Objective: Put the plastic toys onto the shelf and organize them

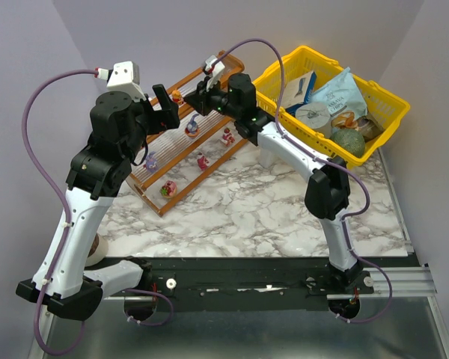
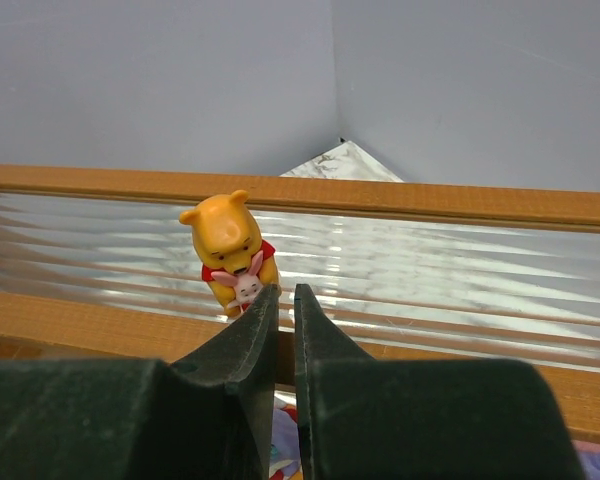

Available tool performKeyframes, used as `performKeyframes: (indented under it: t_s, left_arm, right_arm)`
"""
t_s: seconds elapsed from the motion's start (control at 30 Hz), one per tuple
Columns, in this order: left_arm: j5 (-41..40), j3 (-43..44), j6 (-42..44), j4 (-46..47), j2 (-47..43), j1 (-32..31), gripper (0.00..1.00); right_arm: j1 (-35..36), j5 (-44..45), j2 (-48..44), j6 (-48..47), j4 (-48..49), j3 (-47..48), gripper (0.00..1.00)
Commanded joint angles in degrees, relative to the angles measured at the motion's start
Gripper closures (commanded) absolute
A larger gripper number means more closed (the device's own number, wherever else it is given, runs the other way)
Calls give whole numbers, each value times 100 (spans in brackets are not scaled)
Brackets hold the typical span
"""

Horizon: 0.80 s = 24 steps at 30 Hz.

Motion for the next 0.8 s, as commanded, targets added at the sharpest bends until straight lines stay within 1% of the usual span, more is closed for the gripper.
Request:
performKeyframes:
  t_s: [0.0,0.77]
  left_arm:
    - [-64,85,33,-54,-24,8,1]
    - [-90,6,-2,-89,-120,8,1]
  right_arm:
    - [62,-209,-71,-76,-221,-197,82]
    - [132,-139,-396,-190,60,-769,82]
